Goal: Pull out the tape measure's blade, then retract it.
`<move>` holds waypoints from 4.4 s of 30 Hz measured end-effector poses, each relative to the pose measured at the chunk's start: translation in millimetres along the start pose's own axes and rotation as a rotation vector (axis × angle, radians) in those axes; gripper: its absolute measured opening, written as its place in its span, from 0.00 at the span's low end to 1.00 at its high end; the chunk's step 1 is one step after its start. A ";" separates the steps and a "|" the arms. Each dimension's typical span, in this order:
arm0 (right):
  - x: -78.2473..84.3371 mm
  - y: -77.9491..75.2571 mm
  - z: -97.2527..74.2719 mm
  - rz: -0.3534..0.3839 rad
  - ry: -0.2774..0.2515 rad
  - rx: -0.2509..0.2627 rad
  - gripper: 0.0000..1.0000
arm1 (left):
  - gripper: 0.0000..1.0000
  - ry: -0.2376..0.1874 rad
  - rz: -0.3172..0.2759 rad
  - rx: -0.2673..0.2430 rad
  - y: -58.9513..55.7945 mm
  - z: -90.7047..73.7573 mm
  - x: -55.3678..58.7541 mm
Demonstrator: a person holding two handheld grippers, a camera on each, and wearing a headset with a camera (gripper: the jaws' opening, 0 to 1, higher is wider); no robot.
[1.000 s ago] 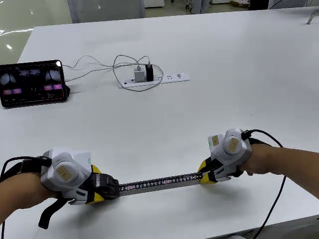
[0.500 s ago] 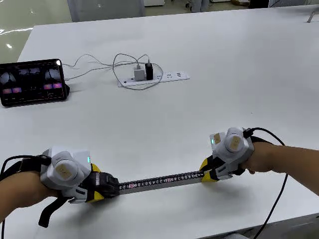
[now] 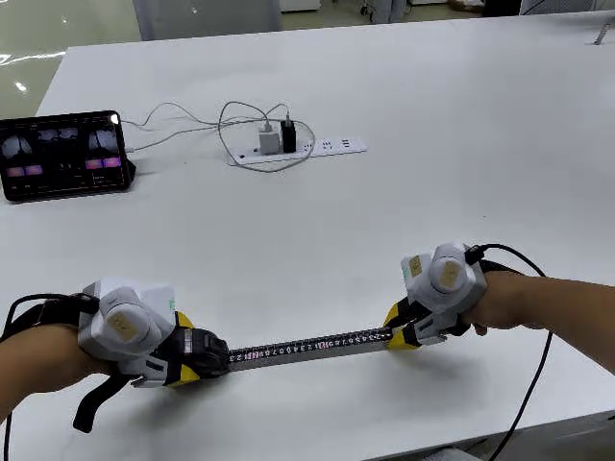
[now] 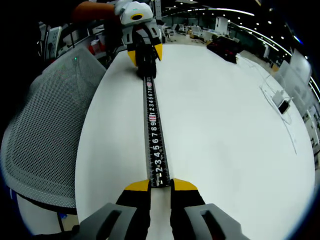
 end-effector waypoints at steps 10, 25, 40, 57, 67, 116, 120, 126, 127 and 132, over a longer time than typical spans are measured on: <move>-1.7 1.6 0.2 -0.019 0.020 0.015 0.12 | 0.32 -0.014 -0.061 -0.015 3.5 -6.5 0.8; -2.3 5.6 -1.7 0.005 -0.003 0.030 0.15 | 0.50 -0.055 -0.279 -0.087 -0.8 -24.8 11.8; 11.2 11.7 -22.5 0.223 -0.178 0.147 0.29 | 0.75 -0.154 -0.527 -0.214 -22.8 -36.0 22.3; 52.3 31.6 -53.1 0.405 -0.306 0.306 0.44 | 0.99 -0.262 -0.701 -0.437 -41.9 -50.5 47.9; 66.1 47.5 -63.9 0.457 -0.384 0.337 0.63 | 0.99 -0.267 -0.729 -0.484 -59.4 -57.7 62.5; 111.5 77.4 -78.8 0.606 -0.396 0.406 0.99 | 0.99 -0.185 -0.733 -0.538 -85.3 -65.5 78.6; 112.4 77.6 -79.5 0.595 -0.422 0.420 0.99 | 0.99 -0.198 -0.734 -0.534 -82.8 -66.0 75.6; 114.7 77.6 -78.3 0.576 -0.407 0.421 0.99 | 0.99 -0.222 -0.754 -0.523 -81.5 -63.5 70.4; 115.0 77.9 -78.5 0.583 -0.395 0.418 0.99 | 0.99 -0.222 -0.756 -0.524 -81.2 -63.7 69.5; 111.6 74.6 -79.4 0.557 -0.397 0.401 0.99 | 0.99 -0.221 -0.763 -0.515 -79.6 -62.9 62.2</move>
Point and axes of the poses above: the centre of the closed fingertips' face, and the gripper's own axes: z roughly forward along the fingers, y roughly to its left, x roughly out of its underside, the point moved 10 cm from there along -z, roughly backward along the fingers, and after that the axes turned 13 degrees about z, right-handed, at the moved point
